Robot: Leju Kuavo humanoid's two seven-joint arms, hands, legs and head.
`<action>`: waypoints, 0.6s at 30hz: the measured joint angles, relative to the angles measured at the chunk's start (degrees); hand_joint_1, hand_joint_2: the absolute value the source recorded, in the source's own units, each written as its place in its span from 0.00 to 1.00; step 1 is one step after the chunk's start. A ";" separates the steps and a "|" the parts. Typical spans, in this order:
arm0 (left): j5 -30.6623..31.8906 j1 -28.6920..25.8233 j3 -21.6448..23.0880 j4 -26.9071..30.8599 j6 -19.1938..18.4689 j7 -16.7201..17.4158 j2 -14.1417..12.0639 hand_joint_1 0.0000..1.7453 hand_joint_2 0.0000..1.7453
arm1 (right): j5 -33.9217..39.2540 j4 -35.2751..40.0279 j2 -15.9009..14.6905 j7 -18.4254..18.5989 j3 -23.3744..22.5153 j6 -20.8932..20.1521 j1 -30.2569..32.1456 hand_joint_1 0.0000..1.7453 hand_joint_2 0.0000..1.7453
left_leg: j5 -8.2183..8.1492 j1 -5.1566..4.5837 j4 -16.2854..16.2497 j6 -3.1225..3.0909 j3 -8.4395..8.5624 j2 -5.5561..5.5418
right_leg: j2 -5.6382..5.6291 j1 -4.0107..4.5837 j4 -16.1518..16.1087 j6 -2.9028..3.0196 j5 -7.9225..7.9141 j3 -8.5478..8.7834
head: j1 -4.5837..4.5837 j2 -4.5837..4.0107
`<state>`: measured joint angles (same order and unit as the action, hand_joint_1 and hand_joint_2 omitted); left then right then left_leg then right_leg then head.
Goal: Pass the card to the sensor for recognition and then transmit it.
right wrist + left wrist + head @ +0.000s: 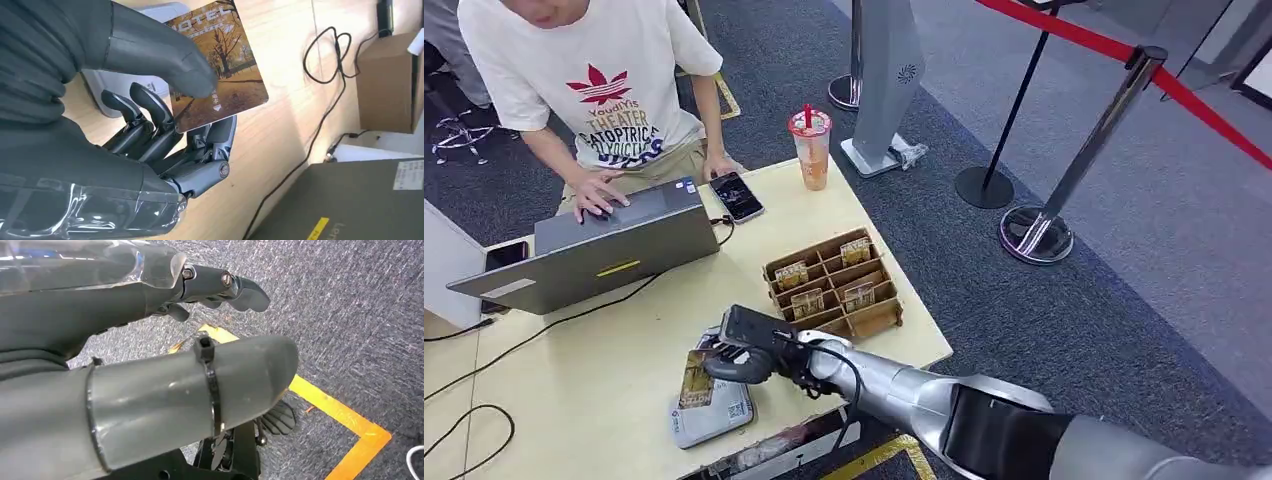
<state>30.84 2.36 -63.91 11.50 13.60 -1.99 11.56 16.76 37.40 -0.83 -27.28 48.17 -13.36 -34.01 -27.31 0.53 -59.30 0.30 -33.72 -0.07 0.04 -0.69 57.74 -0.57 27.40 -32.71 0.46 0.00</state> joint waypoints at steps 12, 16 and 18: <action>1.05 0.08 0.02 -0.02 -0.48 -0.61 -0.50 0.00 0.00 | -0.99 -4.44 -0.79 -0.02 0.00 -0.50 -0.14 1.00 1.00 | 0.00 -0.01 0.00 0.00 0.00 -0.01 | 0.00 0.00 -0.01 0.00 0.00 0.00 | 0.00 0.00; 1.20 0.11 0.09 -0.11 -0.90 -0.61 -0.74 0.00 0.00 | -1.73 -5.99 -0.94 0.74 0.20 -1.22 0.52 1.00 1.00 | 0.00 -0.01 0.00 0.00 0.00 -0.01 | 0.01 0.00 -0.01 0.00 0.00 0.00 | 0.00 0.00; 1.27 0.14 0.11 -0.28 -0.92 -0.61 -0.85 0.00 0.00 | -2.30 -6.75 -0.98 1.05 0.44 -1.68 0.88 1.00 1.00 | 0.00 -0.01 0.00 0.00 0.00 0.00 | 0.00 0.00 -0.01 0.00 0.00 0.00 | 0.00 0.00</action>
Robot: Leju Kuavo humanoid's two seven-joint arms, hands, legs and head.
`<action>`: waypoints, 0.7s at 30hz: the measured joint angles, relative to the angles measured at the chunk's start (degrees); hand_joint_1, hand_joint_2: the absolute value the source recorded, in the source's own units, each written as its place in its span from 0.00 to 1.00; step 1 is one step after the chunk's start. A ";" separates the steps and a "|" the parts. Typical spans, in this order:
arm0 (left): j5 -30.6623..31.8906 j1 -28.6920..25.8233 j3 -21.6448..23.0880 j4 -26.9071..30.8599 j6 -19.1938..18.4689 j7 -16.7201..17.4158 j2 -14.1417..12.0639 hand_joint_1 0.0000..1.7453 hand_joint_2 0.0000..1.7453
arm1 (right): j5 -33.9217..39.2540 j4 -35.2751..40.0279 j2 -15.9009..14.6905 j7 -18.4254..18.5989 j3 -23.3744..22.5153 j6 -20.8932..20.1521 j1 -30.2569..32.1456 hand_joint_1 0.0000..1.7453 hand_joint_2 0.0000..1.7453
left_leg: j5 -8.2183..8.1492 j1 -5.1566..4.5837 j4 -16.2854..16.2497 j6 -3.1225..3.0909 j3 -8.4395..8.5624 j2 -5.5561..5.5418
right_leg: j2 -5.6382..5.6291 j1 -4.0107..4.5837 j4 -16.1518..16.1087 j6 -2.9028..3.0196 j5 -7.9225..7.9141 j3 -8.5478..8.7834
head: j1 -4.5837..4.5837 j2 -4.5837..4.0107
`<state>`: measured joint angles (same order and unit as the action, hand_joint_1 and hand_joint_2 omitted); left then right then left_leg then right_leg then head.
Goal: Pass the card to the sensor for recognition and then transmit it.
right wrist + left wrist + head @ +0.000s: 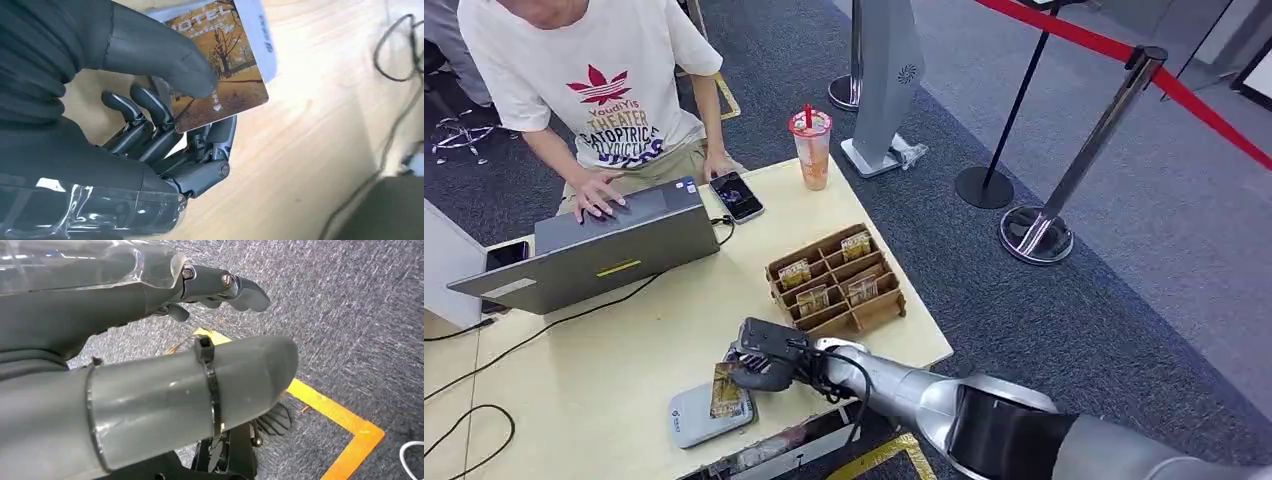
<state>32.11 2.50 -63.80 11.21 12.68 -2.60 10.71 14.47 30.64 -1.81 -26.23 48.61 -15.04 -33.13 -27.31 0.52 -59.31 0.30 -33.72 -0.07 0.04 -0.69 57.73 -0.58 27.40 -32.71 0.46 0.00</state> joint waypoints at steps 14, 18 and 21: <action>0.46 0.03 0.02 -0.57 -0.17 0.11 -0.48 0.00 0.00 | 2.03 -2.49 -0.15 0.59 0.15 -0.57 0.87 1.00 1.00 | 0.00 0.00 0.00 0.00 0.01 0.00 | -0.01 0.00 0.00 0.00 0.00 0.00 | 0.00 0.00; 0.46 0.04 0.02 -0.59 -0.15 0.48 -0.48 0.00 0.00 | 2.25 -2.64 -0.15 0.44 0.15 -0.48 1.10 1.00 1.00 | 0.00 0.00 0.00 0.00 0.02 0.02 | -0.02 0.00 0.00 0.00 0.00 0.00 | 0.00 0.00; 0.46 0.02 0.02 -0.59 -0.15 0.59 -0.48 0.00 0.00 | 2.38 -2.64 -0.15 0.05 0.15 -0.44 1.10 1.00 1.00 | 0.00 0.00 0.00 0.00 0.02 0.02 | -0.02 0.00 0.00 0.00 0.00 0.01 | 0.00 0.00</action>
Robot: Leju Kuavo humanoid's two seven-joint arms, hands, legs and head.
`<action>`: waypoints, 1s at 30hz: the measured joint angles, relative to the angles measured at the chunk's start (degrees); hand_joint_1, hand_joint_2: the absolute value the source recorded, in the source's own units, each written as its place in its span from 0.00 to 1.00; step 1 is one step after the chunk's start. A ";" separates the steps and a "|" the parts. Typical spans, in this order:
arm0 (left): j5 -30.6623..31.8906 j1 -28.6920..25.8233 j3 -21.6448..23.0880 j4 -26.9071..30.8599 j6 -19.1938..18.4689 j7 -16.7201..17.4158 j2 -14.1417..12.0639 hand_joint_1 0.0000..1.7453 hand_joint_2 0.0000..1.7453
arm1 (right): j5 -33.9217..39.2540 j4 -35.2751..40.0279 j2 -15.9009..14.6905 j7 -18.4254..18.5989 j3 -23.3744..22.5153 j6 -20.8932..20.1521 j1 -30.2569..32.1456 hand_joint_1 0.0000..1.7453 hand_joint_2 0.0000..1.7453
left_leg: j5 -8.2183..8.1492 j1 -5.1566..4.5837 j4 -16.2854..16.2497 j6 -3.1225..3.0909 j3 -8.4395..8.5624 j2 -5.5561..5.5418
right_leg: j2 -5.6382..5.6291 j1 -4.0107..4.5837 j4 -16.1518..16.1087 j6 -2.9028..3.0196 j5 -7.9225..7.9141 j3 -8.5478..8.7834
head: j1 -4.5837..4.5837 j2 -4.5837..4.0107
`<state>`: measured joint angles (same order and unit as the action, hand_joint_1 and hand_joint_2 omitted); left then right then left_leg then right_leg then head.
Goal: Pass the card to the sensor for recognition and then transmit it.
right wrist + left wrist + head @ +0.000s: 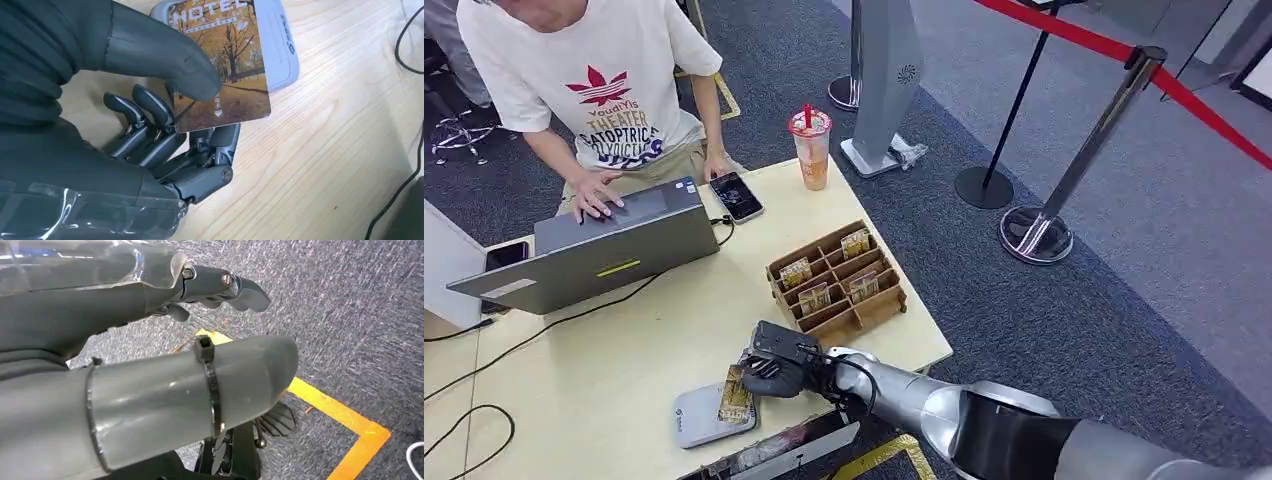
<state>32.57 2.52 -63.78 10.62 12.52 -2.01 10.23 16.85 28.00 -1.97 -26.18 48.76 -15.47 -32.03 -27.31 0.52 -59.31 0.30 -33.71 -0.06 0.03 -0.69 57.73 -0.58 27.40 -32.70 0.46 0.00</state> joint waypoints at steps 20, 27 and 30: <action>-0.77 -0.19 -0.02 -0.28 0.02 0.00 -0.07 0.00 0.00 | 5.94 16.11 -3.95 -2.21 -6.36 0.35 -0.74 1.00 1.00 | 0.01 0.00 0.00 -0.01 -0.02 -0.01 | 0.01 0.00 0.00 -0.01 -0.01 0.00 | 0.00 0.00; -0.94 -0.20 -0.11 -0.48 -0.37 -0.15 -0.07 0.00 0.00 | 7.72 22.15 -4.35 -3.11 -8.79 -0.20 -0.51 1.00 1.00 | 0.01 0.01 0.00 -0.01 -0.01 -0.01 | 0.01 0.00 0.01 -0.01 -0.01 -0.01 | 0.00 0.00; -0.81 -0.17 -0.11 -0.48 -0.41 -0.20 -0.07 0.00 0.00 | 7.80 25.10 -4.44 -3.37 -10.49 0.77 -0.54 1.00 1.00 | 0.01 0.00 0.00 -0.01 -0.01 -0.01 | 0.01 0.00 0.00 -0.01 -0.01 -0.01 | 0.00 0.00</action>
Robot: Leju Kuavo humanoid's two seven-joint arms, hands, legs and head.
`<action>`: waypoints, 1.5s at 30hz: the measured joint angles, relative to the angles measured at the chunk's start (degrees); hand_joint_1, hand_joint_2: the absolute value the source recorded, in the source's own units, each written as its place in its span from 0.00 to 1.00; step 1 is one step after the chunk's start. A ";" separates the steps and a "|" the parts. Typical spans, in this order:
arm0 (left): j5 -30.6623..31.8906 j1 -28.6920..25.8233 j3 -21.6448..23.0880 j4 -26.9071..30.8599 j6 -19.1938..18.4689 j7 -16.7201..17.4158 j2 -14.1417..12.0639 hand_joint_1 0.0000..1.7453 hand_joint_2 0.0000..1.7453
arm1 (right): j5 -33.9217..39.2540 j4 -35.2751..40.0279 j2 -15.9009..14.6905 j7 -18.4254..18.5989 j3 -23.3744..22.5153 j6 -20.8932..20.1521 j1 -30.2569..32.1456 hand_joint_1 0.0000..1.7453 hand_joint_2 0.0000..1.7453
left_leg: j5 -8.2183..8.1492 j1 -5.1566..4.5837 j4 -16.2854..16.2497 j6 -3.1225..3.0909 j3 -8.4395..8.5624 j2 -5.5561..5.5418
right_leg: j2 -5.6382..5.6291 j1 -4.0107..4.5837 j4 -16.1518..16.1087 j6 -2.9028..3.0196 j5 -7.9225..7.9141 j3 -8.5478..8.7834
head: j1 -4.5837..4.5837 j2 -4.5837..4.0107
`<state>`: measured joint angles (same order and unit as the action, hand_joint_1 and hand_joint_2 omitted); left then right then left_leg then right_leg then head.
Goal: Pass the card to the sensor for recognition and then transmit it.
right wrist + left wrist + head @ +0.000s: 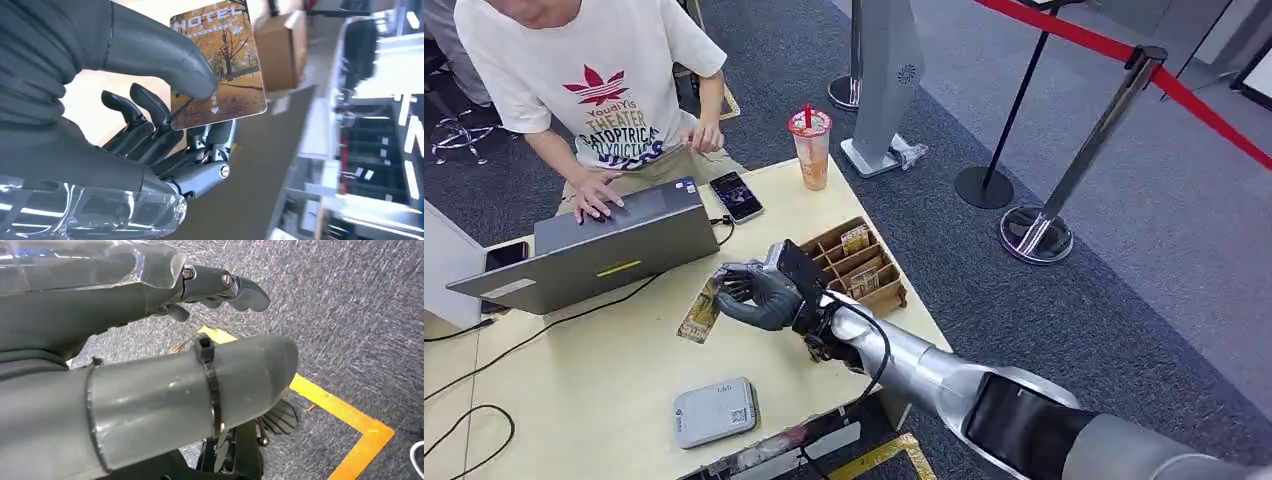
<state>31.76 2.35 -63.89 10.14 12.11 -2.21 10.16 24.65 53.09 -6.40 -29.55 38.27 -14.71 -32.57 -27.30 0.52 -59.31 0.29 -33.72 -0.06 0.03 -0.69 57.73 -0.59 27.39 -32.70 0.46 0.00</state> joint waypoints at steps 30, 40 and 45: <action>4.06 1.21 1.25 0.00 0.24 -0.87 0.13 0.00 0.00 | -68.39 -0.81 10.09 -3.75 -14.45 53.72 -12.94 1.00 1.00 | 0.03 0.01 0.00 0.00 0.00 -0.04 | 0.04 0.00 0.03 0.01 -0.02 0.00 | 0.00 0.00; 4.26 1.38 1.27 0.00 0.22 -0.92 0.15 0.00 0.00 | -85.92 -2.58 16.39 -10.10 -31.13 53.74 -7.46 1.00 1.00 | 0.02 0.01 0.00 0.00 -0.01 -0.04 | 0.03 0.00 0.03 0.01 -0.02 0.00 | 0.00 0.00; 4.68 1.61 1.25 0.00 0.46 -0.94 0.15 0.00 0.00 | -90.31 -3.48 17.64 -10.29 -35.42 53.74 -5.21 1.00 1.00 | 0.02 0.01 0.00 0.00 0.00 -0.03 | 0.02 0.00 0.03 0.01 -0.02 0.00 | 0.00 0.00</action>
<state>36.44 3.96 -62.64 10.14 12.57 -3.15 10.32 -65.65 49.62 11.23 -39.84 2.85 39.04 -37.78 -27.28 0.53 -59.31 0.29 -33.72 -0.09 0.06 -0.68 57.76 -0.58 27.37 -32.70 0.46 0.00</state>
